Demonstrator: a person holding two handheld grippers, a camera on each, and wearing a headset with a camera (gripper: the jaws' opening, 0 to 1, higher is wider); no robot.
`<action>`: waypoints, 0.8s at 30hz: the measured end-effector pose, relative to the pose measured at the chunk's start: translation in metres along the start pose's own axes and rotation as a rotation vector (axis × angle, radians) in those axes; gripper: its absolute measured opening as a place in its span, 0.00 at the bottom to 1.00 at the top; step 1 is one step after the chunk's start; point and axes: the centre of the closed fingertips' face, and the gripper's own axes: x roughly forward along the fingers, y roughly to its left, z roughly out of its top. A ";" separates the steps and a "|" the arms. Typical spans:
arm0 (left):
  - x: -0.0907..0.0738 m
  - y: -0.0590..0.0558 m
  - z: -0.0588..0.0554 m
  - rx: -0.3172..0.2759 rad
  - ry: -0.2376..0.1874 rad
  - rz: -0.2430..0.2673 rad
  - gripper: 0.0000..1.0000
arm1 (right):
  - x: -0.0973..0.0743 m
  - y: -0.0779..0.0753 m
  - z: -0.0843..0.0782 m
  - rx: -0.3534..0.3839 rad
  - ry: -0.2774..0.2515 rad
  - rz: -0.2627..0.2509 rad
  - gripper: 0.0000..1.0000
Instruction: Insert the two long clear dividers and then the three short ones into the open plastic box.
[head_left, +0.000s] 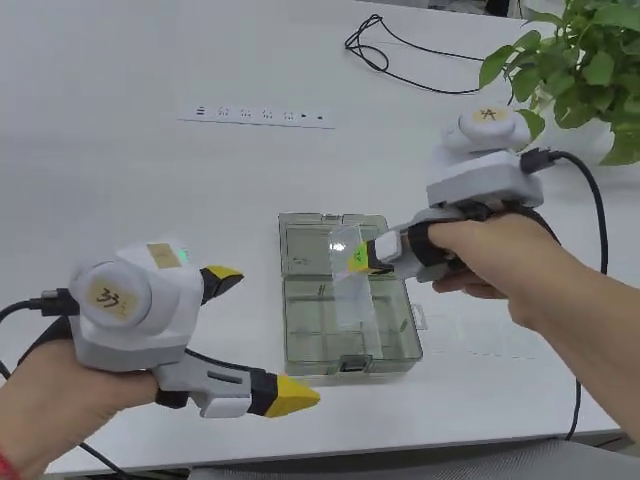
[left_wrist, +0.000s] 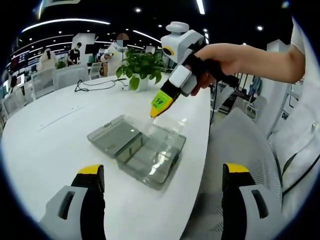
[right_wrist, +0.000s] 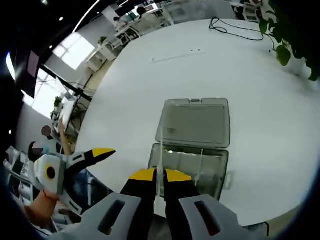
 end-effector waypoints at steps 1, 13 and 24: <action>0.000 0.001 -0.001 0.007 0.005 -0.003 1.00 | 0.004 -0.003 0.001 0.018 0.010 -0.005 0.07; -0.001 0.008 -0.004 0.003 -0.016 -0.020 1.00 | 0.030 -0.016 -0.020 0.091 0.117 -0.058 0.07; 0.002 0.006 -0.004 -0.019 -0.037 -0.033 0.99 | 0.042 -0.026 -0.028 0.109 0.157 -0.106 0.06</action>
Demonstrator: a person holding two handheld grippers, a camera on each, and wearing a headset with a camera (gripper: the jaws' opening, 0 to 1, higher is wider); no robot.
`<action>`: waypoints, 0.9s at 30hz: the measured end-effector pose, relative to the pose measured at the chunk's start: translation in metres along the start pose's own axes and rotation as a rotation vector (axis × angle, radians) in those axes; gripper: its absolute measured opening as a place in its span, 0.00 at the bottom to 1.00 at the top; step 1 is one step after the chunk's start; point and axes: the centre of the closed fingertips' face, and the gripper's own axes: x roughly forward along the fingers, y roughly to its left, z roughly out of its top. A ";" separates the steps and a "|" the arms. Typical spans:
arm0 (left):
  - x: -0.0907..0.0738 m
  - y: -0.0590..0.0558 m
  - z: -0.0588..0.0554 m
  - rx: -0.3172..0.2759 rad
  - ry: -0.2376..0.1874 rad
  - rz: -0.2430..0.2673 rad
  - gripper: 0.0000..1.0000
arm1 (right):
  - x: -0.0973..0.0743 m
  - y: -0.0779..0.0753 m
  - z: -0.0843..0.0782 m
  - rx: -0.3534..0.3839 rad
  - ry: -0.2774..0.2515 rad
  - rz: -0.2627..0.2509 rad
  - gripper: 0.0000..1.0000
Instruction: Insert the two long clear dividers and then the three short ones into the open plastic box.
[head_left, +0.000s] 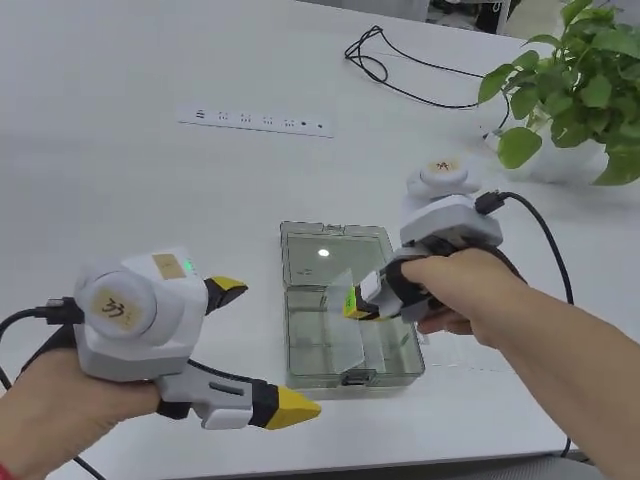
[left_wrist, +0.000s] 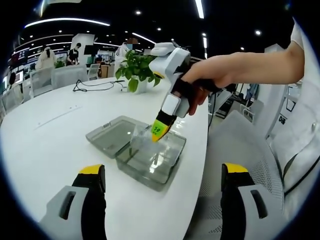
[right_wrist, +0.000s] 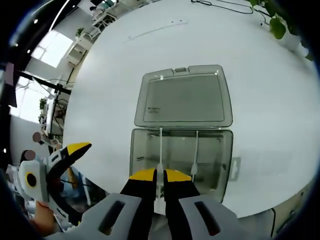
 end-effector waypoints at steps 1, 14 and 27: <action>0.000 0.000 0.000 -0.003 -0.004 0.001 0.99 | 0.000 0.000 -0.001 0.002 0.000 0.001 0.06; -0.001 -0.001 -0.004 -0.020 -0.009 0.000 0.98 | 0.009 0.001 -0.005 -0.002 0.003 -0.009 0.06; 0.000 -0.003 -0.004 -0.024 -0.011 -0.001 0.97 | 0.012 0.005 -0.006 -0.075 -0.005 -0.048 0.06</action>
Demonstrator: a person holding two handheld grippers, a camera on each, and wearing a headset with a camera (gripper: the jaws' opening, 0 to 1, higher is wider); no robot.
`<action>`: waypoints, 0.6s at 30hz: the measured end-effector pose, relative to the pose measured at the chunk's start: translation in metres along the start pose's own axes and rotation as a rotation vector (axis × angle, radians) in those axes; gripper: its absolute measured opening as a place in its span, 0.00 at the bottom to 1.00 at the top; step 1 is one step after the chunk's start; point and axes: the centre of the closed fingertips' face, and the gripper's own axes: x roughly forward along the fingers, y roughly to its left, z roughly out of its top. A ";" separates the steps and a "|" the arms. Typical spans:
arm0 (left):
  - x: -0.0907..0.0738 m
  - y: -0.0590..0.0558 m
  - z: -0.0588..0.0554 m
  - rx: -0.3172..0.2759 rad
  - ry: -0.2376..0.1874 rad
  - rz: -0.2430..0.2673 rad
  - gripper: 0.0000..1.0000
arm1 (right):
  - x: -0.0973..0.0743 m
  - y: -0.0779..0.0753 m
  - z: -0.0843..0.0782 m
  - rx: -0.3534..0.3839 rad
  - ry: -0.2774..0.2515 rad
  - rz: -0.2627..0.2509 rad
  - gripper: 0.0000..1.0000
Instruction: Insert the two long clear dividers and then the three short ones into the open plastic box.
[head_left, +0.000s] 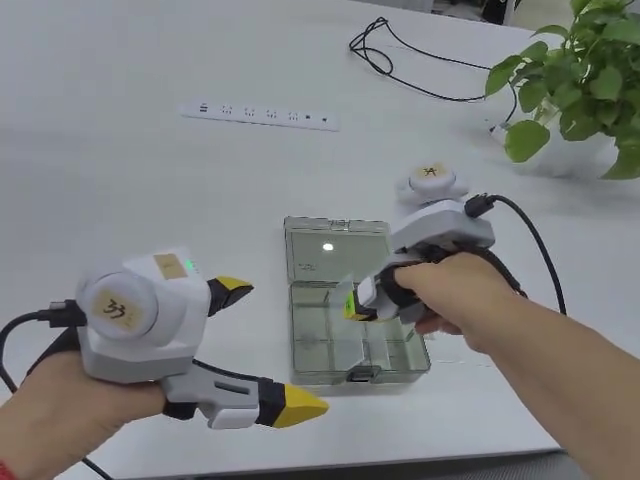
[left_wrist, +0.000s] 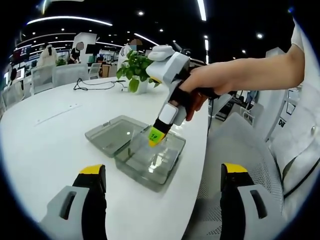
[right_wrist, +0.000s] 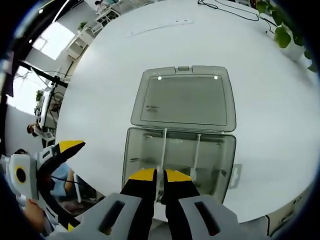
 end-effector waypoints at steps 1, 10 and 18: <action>0.000 0.000 0.000 -0.002 -0.001 0.000 0.97 | 0.000 -0.001 0.000 -0.014 0.003 -0.008 0.06; 0.000 0.001 -0.001 -0.009 -0.003 0.004 0.97 | 0.003 0.000 0.003 -0.077 -0.002 -0.036 0.07; 0.000 0.001 -0.003 -0.005 0.005 0.004 0.98 | 0.011 0.005 0.003 -0.130 -0.013 -0.040 0.07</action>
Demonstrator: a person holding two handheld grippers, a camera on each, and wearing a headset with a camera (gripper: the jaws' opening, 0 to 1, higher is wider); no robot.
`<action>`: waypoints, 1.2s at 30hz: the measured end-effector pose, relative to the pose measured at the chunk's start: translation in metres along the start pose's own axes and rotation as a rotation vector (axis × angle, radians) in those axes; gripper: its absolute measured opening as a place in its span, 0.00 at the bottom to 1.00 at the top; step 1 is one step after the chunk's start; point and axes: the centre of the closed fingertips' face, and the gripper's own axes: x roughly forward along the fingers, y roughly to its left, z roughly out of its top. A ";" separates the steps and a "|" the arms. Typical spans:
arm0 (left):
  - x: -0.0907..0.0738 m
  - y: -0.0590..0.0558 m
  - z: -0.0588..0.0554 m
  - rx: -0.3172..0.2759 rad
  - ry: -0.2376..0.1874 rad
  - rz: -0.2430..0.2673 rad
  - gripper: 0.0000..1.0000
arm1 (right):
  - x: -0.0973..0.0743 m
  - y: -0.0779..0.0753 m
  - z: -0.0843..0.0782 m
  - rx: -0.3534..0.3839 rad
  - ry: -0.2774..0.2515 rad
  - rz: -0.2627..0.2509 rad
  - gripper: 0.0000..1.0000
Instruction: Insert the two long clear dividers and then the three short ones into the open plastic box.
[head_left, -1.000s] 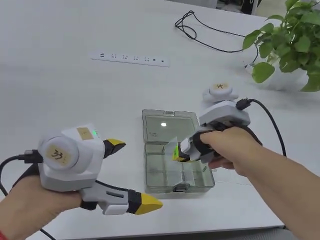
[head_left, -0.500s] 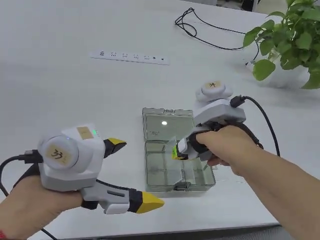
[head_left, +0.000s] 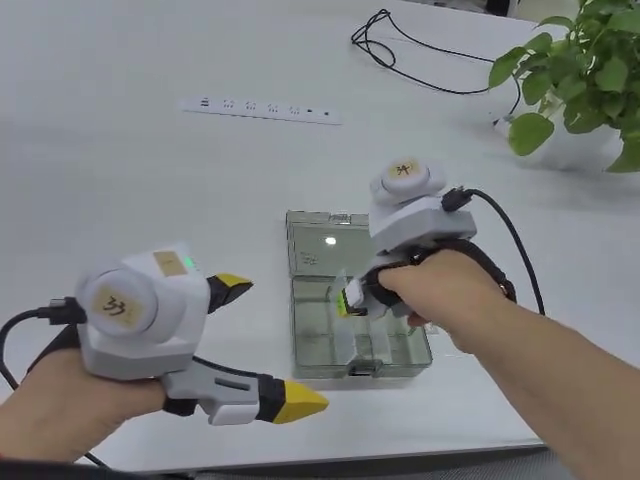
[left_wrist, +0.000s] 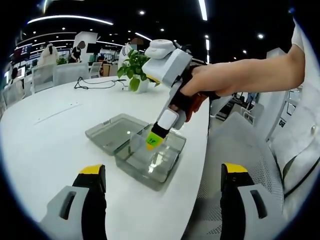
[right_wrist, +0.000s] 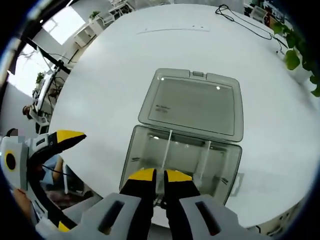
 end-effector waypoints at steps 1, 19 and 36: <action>0.000 0.000 0.000 0.001 0.003 0.001 0.98 | 0.001 0.000 0.000 0.002 0.001 0.003 0.08; -0.002 0.006 0.001 -0.008 0.003 0.020 0.98 | 0.017 -0.001 -0.004 -0.011 -0.021 0.045 0.09; -0.012 0.004 0.006 -0.016 0.007 0.073 0.97 | -0.003 0.003 0.003 0.030 -0.138 0.188 0.18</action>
